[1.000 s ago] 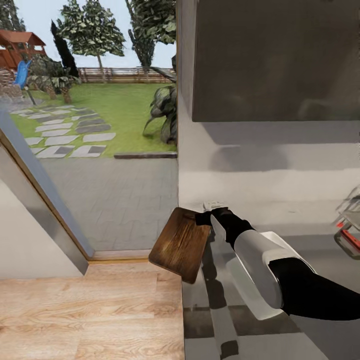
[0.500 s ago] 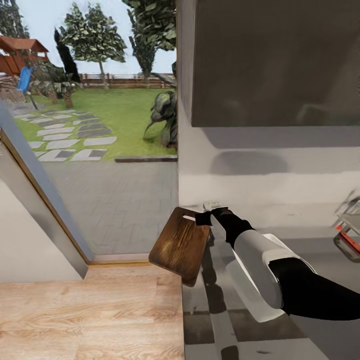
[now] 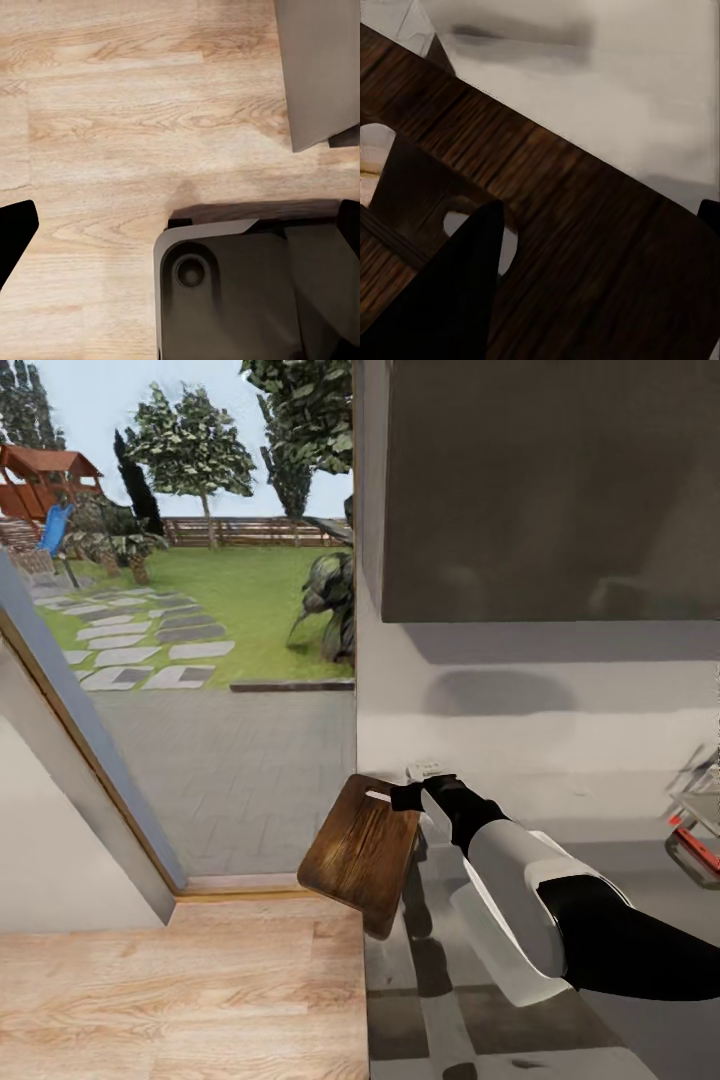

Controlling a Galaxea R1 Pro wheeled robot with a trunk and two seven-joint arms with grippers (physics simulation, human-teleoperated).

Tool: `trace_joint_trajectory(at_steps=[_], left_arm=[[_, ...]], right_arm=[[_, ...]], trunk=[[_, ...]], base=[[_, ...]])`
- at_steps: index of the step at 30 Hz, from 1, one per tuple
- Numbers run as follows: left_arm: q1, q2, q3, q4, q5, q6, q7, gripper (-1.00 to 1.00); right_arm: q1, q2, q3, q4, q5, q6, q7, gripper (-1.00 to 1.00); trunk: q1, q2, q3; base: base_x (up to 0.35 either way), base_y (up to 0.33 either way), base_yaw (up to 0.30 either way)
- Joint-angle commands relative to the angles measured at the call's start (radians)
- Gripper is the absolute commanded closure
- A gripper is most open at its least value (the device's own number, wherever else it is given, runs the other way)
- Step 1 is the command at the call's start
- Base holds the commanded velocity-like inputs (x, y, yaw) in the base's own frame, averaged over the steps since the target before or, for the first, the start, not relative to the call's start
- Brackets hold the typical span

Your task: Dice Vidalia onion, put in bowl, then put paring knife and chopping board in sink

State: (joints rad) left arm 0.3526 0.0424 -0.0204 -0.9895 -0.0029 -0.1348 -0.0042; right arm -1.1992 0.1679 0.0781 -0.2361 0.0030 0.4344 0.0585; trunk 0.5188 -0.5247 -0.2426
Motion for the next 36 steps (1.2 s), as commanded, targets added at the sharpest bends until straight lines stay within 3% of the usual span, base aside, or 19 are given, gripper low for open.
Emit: trace_joint_trajectory(at_steps=[1, 14, 22, 29, 36], left_arm=[[0.0, 0.001, -0.001, -0.001, 0.0, -0.002, 0.0, -1.0], [0.0, 0.001, -0.001, 0.0, 0.0, -0.002, 0.0, -1.0], [0.0, 0.001, -0.001, 0.0, 0.0, -0.002, 0.0, -1.0], [0.0, 0.001, -0.001, 0.001, 0.0, -0.002, 0.0, -1.0], [0.0, 0.001, -0.001, 0.002, 0.0, -0.002, 0.0, -1.0]], right_arm=[[0.0, -0.001, 0.008, -0.002, 0.0, 0.006, 0.003, 1.0], [0.0, 0.0, 0.008, -0.005, 0.0, 0.006, 0.003, 1.0], [0.0, 0.007, 0.007, -0.02, 0.0, 0.006, 0.004, 1.0], [0.0, 0.007, 0.006, -0.026, 0.001, 0.006, 0.059, 1.0], [0.0, 0.007, 0.006, -0.107, 0.002, 0.01, 0.068, 1.0]], trunk=[[0.0, -0.001, 0.0], [0.0, -0.001, 0.021], [0.0, -0.001, 0.034], [0.0, -0.001, 0.045], [0.0, -0.001, 0.053]], base=[[-0.187, 0.0, 0.0], [-0.267, 0.0, 0.0], [-0.027, 0.0, 0.0], [-0.001, 0.0, 0.0], [0.0, 0.0, 0.0]])
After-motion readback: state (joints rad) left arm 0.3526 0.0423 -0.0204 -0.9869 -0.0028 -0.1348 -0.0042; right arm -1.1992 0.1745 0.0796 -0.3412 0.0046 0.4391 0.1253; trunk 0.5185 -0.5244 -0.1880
